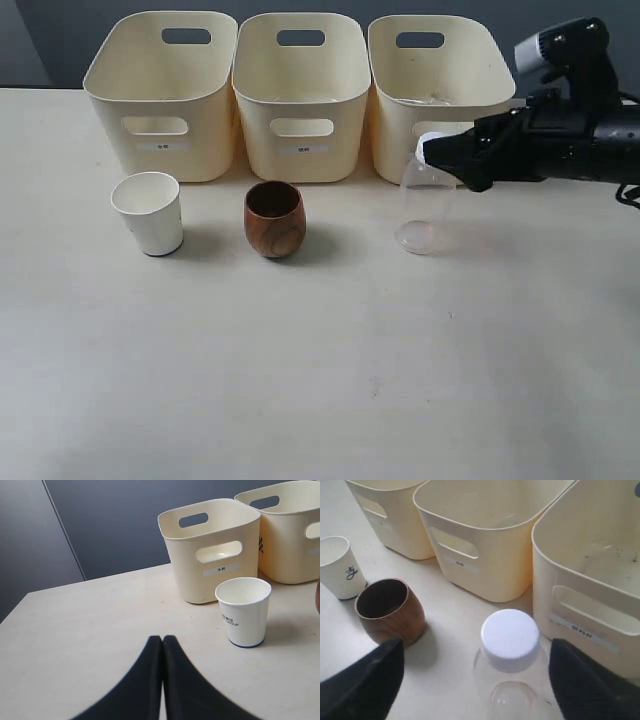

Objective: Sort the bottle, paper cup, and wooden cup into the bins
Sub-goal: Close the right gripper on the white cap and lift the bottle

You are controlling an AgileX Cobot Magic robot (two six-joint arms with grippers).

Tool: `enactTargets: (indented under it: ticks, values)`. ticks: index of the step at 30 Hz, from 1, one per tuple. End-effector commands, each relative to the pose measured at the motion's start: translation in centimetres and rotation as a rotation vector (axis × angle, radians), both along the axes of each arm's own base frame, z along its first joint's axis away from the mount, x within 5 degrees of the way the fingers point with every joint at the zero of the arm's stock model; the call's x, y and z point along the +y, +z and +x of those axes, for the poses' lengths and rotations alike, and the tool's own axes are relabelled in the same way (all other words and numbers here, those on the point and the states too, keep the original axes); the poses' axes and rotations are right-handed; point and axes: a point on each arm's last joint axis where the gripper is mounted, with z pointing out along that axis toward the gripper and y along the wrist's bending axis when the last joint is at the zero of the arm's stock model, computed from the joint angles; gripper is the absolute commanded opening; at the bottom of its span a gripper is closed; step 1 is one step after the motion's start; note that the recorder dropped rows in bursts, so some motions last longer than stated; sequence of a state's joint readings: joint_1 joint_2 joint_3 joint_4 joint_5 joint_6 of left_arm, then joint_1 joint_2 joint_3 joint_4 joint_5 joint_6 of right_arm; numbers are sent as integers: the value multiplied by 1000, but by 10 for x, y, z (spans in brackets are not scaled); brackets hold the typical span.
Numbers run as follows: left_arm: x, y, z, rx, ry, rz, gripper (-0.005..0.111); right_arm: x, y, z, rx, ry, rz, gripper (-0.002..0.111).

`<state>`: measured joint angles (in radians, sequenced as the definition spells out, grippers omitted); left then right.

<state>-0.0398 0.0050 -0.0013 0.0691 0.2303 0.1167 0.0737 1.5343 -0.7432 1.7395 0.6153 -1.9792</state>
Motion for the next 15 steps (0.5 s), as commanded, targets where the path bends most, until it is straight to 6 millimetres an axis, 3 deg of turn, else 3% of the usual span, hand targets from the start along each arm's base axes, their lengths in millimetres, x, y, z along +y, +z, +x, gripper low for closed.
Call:
enactTargets:
  ticks: [1, 4, 10, 15]
  values:
    - [0, 0, 0, -9, -3, -2, 0, 1, -8, 13, 33, -11, 18, 81]
    - [0, 0, 0, -9, -3, -2, 0, 3, -12, 21, 49, 4, 38, 75]
    - [0, 0, 0, -9, -3, -2, 0, 21, -24, 32, 75, 42, 18, 75]
    - [0, 0, 0, -9, -3, -2, 0, 28, -34, 45, 88, -47, -108, 75]
